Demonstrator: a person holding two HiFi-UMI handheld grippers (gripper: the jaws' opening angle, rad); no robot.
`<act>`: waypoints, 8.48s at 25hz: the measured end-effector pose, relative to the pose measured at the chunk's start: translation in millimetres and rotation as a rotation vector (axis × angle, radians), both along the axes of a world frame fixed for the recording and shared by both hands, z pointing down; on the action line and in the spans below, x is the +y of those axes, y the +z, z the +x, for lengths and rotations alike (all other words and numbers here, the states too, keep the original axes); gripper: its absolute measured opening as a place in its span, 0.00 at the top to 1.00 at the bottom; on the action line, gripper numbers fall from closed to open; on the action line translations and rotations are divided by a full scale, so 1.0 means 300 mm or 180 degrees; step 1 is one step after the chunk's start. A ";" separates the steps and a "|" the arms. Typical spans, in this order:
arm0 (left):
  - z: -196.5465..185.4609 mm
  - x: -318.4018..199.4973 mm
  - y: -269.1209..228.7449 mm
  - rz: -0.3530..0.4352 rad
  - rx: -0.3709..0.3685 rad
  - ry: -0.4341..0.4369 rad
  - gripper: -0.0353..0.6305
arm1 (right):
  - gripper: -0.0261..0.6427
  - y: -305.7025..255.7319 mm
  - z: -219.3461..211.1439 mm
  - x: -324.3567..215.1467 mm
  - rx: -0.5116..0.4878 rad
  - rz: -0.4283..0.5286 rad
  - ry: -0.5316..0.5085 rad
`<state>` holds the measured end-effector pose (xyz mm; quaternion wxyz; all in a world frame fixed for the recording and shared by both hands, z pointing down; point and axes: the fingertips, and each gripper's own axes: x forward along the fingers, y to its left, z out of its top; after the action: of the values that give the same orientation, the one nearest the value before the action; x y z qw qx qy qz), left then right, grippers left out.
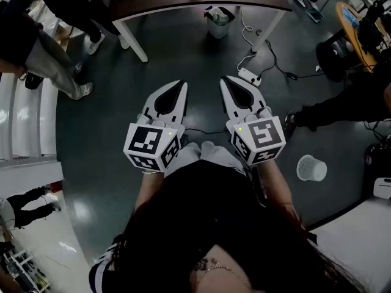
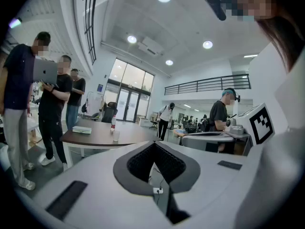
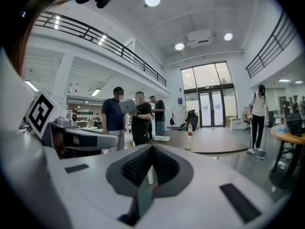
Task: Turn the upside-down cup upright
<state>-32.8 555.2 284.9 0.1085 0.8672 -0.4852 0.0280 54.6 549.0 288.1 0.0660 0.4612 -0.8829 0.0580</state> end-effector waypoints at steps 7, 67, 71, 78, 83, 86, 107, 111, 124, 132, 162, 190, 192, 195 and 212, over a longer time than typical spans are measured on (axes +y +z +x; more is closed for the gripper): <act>-0.009 -0.011 0.011 -0.0058 -0.0030 -0.0014 0.94 | 0.94 0.004 0.004 -0.002 -0.0034 -0.0043 -0.0015; -0.111 -1.128 0.078 -0.0284 0.0056 0.0020 0.94 | 0.94 0.082 -0.111 -1.101 0.0009 -0.0142 0.0050; -0.073 -1.192 0.093 -0.0325 0.0027 -0.0010 0.94 | 0.94 0.073 -0.074 -1.180 -0.0012 -0.0105 0.0027; -0.059 -1.392 0.110 -0.0314 0.0059 -0.0122 0.94 | 0.94 0.082 -0.071 -1.408 -0.0033 -0.0067 -0.0087; -0.034 -1.561 0.094 -0.0296 0.0058 -0.0165 0.94 | 0.94 0.072 -0.055 -1.592 -0.0043 -0.0054 -0.0150; -0.024 -1.658 0.101 -0.0289 0.0067 -0.0209 0.94 | 0.94 0.082 -0.045 -1.693 -0.0011 -0.0034 -0.0183; -0.110 -2.055 0.153 -0.0375 0.0104 -0.0516 0.94 | 0.94 0.170 -0.115 -2.105 0.0079 -0.0216 -0.0391; -0.162 -2.133 0.176 -0.0404 0.0120 -0.0465 0.94 | 0.94 0.193 -0.158 -2.182 0.0099 -0.0271 -0.0304; -0.201 -2.287 0.291 -0.0627 0.0129 -0.0284 0.94 | 0.92 0.343 -0.208 -2.322 0.0188 -0.0555 -0.0176; -0.202 -2.308 0.348 -0.0795 0.0154 -0.0207 0.94 | 0.76 0.439 -0.244 -2.333 0.0252 -0.0781 -0.0255; -0.201 -2.348 0.519 -0.1185 0.0219 -0.0126 0.94 | 0.43 0.798 -0.314 -2.349 0.0738 -0.1243 -0.0479; -0.231 -2.313 0.539 -0.1242 0.0197 -0.0228 0.94 | 0.42 0.763 -0.307 -2.380 0.0766 -0.0920 -0.0299; -0.240 -2.310 0.524 -0.1216 0.0207 -0.0235 0.94 | 0.42 0.736 -0.307 -2.382 0.0683 -0.0931 -0.0288; -0.238 -2.316 0.509 -0.1170 0.0218 -0.0245 0.94 | 0.42 0.708 -0.294 -2.390 0.0568 -0.0960 -0.0289; -0.227 -2.333 0.346 -0.0750 0.0263 -0.0208 0.94 | 0.42 0.416 -0.258 -2.408 0.0296 -0.0591 -0.0306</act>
<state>-100.9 -144.6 388.6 0.2304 0.8326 -0.5016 0.0455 -22.7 -173.2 413.0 0.1520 0.4125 -0.8908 0.1148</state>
